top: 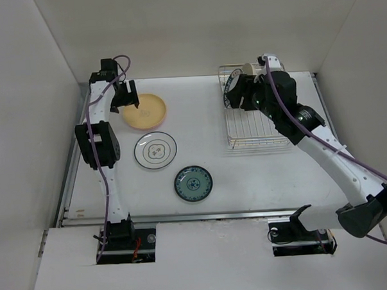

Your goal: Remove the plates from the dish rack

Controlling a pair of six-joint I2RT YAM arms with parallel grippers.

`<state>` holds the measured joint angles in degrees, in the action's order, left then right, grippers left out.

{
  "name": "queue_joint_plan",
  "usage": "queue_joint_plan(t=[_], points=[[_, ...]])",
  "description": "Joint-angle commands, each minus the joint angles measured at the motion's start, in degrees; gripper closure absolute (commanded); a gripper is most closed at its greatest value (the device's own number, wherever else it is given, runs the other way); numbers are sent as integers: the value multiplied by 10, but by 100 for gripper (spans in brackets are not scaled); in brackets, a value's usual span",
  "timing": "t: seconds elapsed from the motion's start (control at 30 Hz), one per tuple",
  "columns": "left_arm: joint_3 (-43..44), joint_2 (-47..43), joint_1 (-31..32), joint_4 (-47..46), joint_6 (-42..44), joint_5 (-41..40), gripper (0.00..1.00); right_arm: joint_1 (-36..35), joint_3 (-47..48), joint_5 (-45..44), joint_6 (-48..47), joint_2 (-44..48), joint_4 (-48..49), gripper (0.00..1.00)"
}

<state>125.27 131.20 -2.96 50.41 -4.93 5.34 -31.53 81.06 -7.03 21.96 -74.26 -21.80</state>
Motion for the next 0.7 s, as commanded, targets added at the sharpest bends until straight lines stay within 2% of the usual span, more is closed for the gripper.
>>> queue_joint_plan(t=[0.0,0.13,0.23,0.3,0.33,0.43,0.5,0.67], points=[[-2,-115,-1,7,37,-10,19,16,65,-96,0,-4,-47,33],[-56,-179,-1,-4,94,-45,18,69,124,-108,0,-61,-107,33],[-106,-223,-1,4,139,-56,16,130,139,-108,0,-87,-107,33],[-142,-239,-1,22,165,-15,15,184,144,-96,0,-124,-93,33],[-149,-244,4,53,171,0,15,201,152,-55,0,-152,-93,33],[-180,-266,10,93,183,27,10,245,159,15,0,-187,-60,39],[-207,-284,16,100,188,27,9,250,176,15,-5,-222,-47,44],[-276,-333,21,100,188,55,7,270,221,32,-27,-294,-41,52]])
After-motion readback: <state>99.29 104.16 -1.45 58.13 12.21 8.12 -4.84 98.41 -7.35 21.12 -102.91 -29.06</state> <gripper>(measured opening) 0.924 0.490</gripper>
